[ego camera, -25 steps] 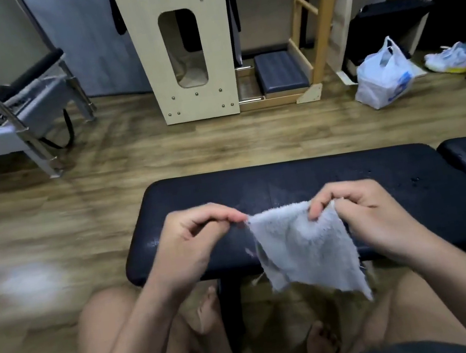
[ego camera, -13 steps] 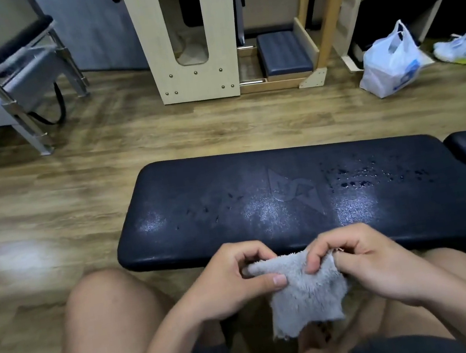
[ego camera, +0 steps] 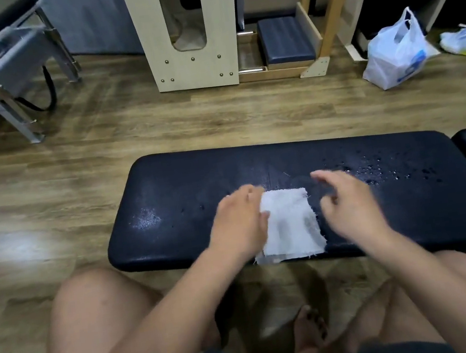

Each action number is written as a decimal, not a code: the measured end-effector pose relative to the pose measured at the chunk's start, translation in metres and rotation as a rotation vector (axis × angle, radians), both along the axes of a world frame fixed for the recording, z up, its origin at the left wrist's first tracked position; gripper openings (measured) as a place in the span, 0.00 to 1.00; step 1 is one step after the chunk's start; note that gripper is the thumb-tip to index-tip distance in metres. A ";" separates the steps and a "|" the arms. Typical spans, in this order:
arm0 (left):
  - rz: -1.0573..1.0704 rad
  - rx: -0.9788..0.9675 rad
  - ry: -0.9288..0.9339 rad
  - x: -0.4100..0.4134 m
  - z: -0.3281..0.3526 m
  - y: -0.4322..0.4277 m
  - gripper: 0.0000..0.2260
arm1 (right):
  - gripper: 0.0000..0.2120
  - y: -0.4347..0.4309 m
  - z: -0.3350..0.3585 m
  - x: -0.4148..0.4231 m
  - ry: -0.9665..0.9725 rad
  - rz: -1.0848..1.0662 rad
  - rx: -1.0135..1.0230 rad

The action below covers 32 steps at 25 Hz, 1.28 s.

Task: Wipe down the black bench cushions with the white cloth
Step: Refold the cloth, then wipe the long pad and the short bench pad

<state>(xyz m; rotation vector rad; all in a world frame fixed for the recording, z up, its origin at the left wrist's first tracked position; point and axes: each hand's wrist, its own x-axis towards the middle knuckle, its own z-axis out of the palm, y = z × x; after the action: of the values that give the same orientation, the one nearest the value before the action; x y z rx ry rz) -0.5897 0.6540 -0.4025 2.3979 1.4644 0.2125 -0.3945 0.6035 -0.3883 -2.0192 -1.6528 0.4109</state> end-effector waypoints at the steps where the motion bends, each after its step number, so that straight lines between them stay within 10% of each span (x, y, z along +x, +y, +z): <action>1: -0.052 0.016 0.016 0.003 -0.010 -0.015 0.19 | 0.21 -0.009 -0.016 -0.015 -0.085 0.070 0.048; 13: 0.144 0.176 0.139 -0.124 -0.079 0.045 0.28 | 0.30 0.071 -0.082 -0.042 -0.538 0.183 -0.333; 19: 0.143 0.336 -0.030 -0.130 -0.084 0.044 0.27 | 0.30 0.106 -0.082 -0.057 -0.571 0.073 -0.386; 26: 0.349 0.336 -0.571 -0.145 -0.061 0.047 0.19 | 0.32 0.066 -0.071 -0.224 -0.522 0.550 -0.251; 32: 0.630 0.265 -0.494 -0.171 -0.053 0.043 0.20 | 0.30 0.006 -0.091 -0.094 -0.569 0.301 -0.168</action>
<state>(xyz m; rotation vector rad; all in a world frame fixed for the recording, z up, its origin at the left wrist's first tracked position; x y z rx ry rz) -0.7607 0.6973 -0.4556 1.7699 1.9554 1.1116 -0.4887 0.6098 -0.4795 -2.1395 -2.3501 0.0702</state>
